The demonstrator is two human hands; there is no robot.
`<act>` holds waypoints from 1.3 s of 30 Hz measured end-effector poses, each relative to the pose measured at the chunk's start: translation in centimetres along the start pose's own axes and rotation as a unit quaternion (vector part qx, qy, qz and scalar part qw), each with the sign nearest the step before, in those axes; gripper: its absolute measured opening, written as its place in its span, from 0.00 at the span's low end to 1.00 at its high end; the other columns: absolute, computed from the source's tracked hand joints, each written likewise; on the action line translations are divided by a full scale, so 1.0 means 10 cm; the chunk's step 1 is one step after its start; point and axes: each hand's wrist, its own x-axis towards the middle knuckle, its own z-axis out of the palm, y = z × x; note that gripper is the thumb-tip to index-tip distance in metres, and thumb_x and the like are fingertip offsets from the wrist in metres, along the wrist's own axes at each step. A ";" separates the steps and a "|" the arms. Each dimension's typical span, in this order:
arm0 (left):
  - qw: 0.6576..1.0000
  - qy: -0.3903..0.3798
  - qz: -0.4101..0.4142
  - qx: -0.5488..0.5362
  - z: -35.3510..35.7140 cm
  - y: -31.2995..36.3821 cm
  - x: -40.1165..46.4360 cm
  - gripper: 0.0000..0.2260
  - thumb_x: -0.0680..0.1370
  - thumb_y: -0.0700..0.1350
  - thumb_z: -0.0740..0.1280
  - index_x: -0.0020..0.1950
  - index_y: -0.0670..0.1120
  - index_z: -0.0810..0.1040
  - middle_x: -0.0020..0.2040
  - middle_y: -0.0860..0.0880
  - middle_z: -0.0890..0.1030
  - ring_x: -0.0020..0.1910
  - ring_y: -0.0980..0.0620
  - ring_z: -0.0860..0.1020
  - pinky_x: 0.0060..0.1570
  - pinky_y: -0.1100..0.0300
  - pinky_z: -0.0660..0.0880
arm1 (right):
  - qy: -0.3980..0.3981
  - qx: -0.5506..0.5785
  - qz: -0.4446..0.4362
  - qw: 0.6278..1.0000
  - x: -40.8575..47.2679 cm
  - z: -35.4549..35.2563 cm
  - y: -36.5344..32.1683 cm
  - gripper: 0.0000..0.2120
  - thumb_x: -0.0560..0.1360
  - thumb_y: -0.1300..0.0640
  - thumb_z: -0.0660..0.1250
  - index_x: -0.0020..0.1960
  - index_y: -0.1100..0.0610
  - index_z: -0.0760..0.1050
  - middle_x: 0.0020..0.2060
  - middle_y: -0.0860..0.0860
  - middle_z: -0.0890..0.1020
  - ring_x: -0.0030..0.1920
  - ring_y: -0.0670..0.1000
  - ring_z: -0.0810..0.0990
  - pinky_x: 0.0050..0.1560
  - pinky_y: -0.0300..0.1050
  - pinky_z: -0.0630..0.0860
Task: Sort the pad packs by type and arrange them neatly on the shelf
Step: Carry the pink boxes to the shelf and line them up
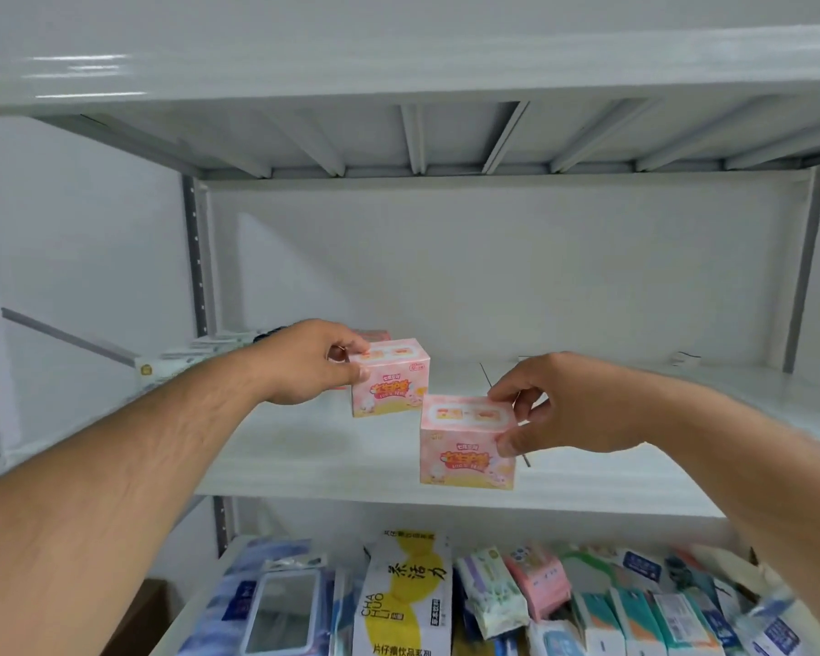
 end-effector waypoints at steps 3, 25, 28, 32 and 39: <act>1.000 0.008 0.003 -0.008 0.04 0.02 0.37 0.14 0.77 0.46 0.72 0.62 0.52 0.80 0.55 0.56 0.83 0.53 0.57 0.81 0.59 0.56 0.76 | 0.007 0.000 0.001 1.000 0.29 -0.02 0.20 0.23 0.69 0.38 0.76 0.62 0.41 0.78 0.50 0.39 0.81 0.48 0.40 0.80 0.54 0.40 0.78; 0.992 -0.040 0.024 0.121 0.49 -0.15 2.71 0.19 0.77 0.50 0.70 0.68 0.52 0.74 0.61 0.53 0.77 0.59 0.52 0.76 0.63 0.54 0.73 | 0.014 -0.001 -0.002 1.000 2.11 -0.07 1.28 0.25 0.69 0.38 0.76 0.62 0.43 0.77 0.51 0.43 0.80 0.51 0.45 0.81 0.58 0.46 0.78; 0.990 -0.054 0.032 0.122 0.56 -0.25 2.90 0.18 0.78 0.49 0.70 0.68 0.51 0.74 0.60 0.53 0.77 0.58 0.52 0.76 0.62 0.56 0.73 | 0.007 -0.006 0.008 1.000 2.26 -0.03 1.27 0.22 0.70 0.39 0.76 0.60 0.44 0.78 0.50 0.42 0.80 0.52 0.45 0.80 0.59 0.46 0.78; 0.988 -0.079 0.036 0.130 0.67 -0.42 3.11 0.19 0.78 0.50 0.69 0.68 0.50 0.73 0.58 0.53 0.77 0.55 0.52 0.77 0.58 0.56 0.75 | 0.003 -0.006 0.023 1.000 2.52 0.05 1.24 0.21 0.71 0.41 0.76 0.60 0.47 0.79 0.50 0.42 0.79 0.53 0.45 0.79 0.59 0.46 0.77; 0.982 -0.109 0.023 0.151 0.83 -0.71 3.40 0.17 0.77 0.50 0.69 0.66 0.52 0.73 0.58 0.50 0.77 0.45 0.51 0.78 0.36 0.60 0.75 | -0.009 -0.003 0.063 0.998 3.00 0.23 1.21 0.27 0.71 0.40 0.75 0.65 0.49 0.76 0.44 0.38 0.75 0.46 0.42 0.76 0.46 0.36 0.70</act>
